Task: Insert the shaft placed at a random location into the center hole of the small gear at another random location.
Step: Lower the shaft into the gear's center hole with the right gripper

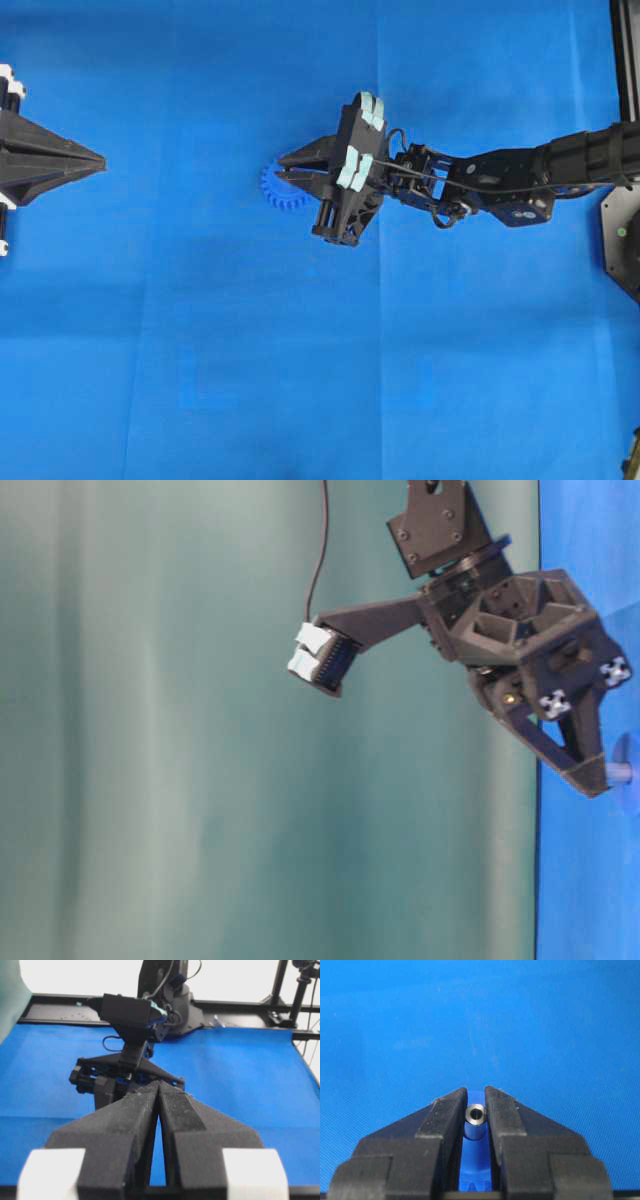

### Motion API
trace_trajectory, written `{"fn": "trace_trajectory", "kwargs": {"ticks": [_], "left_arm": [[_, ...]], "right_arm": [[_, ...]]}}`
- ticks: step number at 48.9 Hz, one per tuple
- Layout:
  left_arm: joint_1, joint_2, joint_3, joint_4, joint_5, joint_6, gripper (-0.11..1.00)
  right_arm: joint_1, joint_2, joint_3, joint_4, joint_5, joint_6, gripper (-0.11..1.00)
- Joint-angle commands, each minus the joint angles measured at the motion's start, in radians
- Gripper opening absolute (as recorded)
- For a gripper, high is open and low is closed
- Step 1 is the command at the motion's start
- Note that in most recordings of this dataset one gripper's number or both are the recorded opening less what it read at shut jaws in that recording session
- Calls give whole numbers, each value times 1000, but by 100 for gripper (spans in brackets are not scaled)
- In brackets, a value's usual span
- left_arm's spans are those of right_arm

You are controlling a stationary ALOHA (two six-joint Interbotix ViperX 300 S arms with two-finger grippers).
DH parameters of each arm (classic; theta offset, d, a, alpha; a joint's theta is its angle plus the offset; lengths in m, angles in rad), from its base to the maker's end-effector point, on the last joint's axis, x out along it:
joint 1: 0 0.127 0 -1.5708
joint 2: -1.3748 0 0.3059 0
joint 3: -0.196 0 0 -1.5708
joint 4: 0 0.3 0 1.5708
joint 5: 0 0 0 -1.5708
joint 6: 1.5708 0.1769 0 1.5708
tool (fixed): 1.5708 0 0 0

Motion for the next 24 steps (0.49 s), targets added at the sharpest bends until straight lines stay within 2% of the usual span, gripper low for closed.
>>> {"fn": "trace_trajectory", "kwargs": {"ticks": [1, 24], "left_arm": [[3, 3, -9, 3, -9, -2, 0], [25, 3, -9, 3, -9, -2, 0]], "right_arm": [[3, -8, -21, 2, -11, 2, 2], [8, 23, -41, -2, 26, 0, 3]]}}
